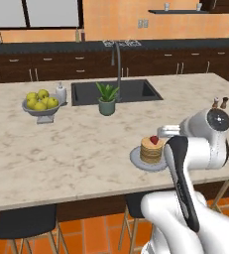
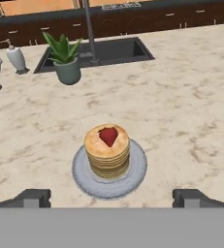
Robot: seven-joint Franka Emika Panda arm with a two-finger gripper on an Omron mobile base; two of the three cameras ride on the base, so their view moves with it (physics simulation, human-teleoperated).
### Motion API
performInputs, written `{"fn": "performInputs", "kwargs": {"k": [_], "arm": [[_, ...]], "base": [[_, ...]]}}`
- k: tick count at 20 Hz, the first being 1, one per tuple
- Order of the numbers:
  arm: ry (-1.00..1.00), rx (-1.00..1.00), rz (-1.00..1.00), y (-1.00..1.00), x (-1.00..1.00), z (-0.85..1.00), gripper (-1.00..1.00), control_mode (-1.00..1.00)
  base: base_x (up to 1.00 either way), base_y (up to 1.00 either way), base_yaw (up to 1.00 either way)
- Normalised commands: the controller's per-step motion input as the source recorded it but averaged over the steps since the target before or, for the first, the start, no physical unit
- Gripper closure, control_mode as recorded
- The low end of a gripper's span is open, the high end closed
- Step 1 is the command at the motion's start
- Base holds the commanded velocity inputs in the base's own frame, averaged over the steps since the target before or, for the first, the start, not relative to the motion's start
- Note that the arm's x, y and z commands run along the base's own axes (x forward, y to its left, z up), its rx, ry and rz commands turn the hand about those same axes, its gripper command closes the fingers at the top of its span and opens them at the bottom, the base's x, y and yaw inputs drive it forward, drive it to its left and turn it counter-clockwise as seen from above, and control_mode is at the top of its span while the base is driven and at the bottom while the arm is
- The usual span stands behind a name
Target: Take the strawberry from the fridge and place it on top of the pancake, located on the dining counter.
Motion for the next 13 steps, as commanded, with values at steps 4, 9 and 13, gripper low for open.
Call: {"fn": "performInputs", "kwargs": {"k": [4,9,13], "arm": [[-0.03,-0.03,0.0,0.0,-0.52,1.0,-1.0,-1.0],[0.0,0.0,0.0,0.0,-0.93,1.0,-1.0,-1.0],[-0.03,0.0,0.0,0.0,-1.0,0.94,-1.0,-1.0]], "base": [[0.0,0.0,0.0],[0.0,0.0,0.0],[0.0,0.0,0.0]]}}
